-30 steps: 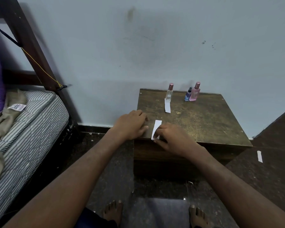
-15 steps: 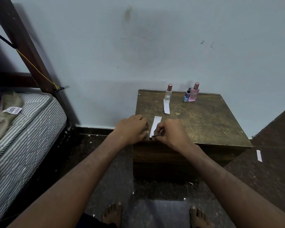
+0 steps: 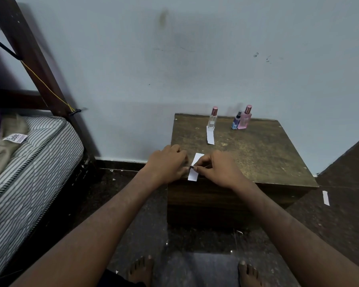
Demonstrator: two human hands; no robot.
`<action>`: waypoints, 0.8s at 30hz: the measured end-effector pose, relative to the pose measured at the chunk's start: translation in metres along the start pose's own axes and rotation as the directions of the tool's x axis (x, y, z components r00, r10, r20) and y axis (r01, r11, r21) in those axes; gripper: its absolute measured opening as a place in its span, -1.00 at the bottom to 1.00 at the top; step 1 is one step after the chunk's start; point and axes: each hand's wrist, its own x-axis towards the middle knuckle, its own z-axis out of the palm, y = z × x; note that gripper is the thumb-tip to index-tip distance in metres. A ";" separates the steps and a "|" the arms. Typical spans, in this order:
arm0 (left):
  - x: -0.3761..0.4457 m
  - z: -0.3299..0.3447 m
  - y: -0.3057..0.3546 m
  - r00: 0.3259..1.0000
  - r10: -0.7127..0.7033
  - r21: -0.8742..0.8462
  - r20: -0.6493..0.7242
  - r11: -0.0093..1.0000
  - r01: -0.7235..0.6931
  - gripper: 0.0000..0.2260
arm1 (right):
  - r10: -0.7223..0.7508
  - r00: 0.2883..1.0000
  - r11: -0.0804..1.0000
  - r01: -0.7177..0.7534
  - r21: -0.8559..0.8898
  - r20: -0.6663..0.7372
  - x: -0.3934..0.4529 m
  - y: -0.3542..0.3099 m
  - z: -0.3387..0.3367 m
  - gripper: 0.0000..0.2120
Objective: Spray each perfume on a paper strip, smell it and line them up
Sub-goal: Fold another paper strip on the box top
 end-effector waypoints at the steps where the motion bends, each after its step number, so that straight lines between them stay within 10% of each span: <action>1: 0.000 0.001 0.001 1.000 -0.006 -0.002 -0.003 1.000 0.006 -0.65 | 0.014 1.000 1.000 -0.014 0.006 -0.002 0.000 0.001 -0.001 -0.90; 24: 0.006 0.007 0.008 0.999 -0.039 -0.004 0.006 0.999 0.039 -0.47 | 0.188 0.982 0.949 -0.176 0.262 -0.022 0.002 0.010 -0.004 -0.90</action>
